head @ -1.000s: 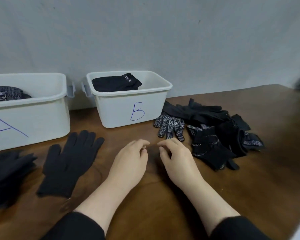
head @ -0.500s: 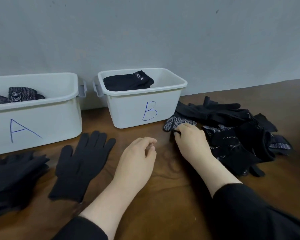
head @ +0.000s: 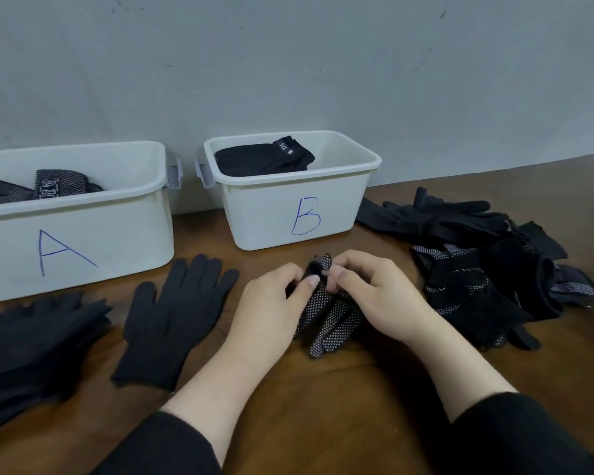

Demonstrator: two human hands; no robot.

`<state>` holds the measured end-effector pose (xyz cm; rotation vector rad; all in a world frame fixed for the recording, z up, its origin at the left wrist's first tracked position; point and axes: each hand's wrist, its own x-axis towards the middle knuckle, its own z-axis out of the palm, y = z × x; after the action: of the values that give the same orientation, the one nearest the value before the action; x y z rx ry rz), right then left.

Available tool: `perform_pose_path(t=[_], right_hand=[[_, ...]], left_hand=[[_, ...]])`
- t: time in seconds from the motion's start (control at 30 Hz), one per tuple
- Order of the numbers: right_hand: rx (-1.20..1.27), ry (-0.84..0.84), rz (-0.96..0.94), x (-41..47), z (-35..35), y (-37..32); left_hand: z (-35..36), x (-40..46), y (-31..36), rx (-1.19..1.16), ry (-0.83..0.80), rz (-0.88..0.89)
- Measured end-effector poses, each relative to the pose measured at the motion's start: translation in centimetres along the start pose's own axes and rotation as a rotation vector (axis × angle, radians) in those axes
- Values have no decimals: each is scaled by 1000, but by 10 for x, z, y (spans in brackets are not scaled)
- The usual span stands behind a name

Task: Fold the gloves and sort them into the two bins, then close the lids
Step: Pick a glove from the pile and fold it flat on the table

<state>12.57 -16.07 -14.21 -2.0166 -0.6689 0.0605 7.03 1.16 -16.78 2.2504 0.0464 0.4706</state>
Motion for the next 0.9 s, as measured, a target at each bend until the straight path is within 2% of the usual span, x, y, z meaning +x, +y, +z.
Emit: perform_pose_path(t=[0.1,0.23,0.3,0.43,0.6,0.63,0.7,0.73,0.8,0.83,0.9], right_hand=[[-49,-44,9,2,-11,14],[-247,-284,66,1,-20,25],[-253,-325,44,2,-20,28],[-176,-242,-27,3,-13,33],[117,-1,-53,-3,-8,11],[216,45,-35,-3,-5,5],[362,98,116,-3,3,-6],[314,77,201,-2,8,-6],[-42,10,287,-2,12,-1],[-206,25,288,-2,12,2],[-364,89,287,-2,8,5]], left_hand=[[-7,2,1,-121,68,-68],[-10,3,-2,-243,65,-130],[-11,2,-1,-282,66,-149],[-13,1,2,-319,72,-164],[-29,1,17,-431,130,-151],[-35,6,19,-493,147,-178],[-49,22,20,-561,153,-296],[-54,29,19,-575,154,-365],[-59,35,13,-451,195,-404],[-58,33,10,-319,227,-360],[-54,15,7,-72,280,-237]])
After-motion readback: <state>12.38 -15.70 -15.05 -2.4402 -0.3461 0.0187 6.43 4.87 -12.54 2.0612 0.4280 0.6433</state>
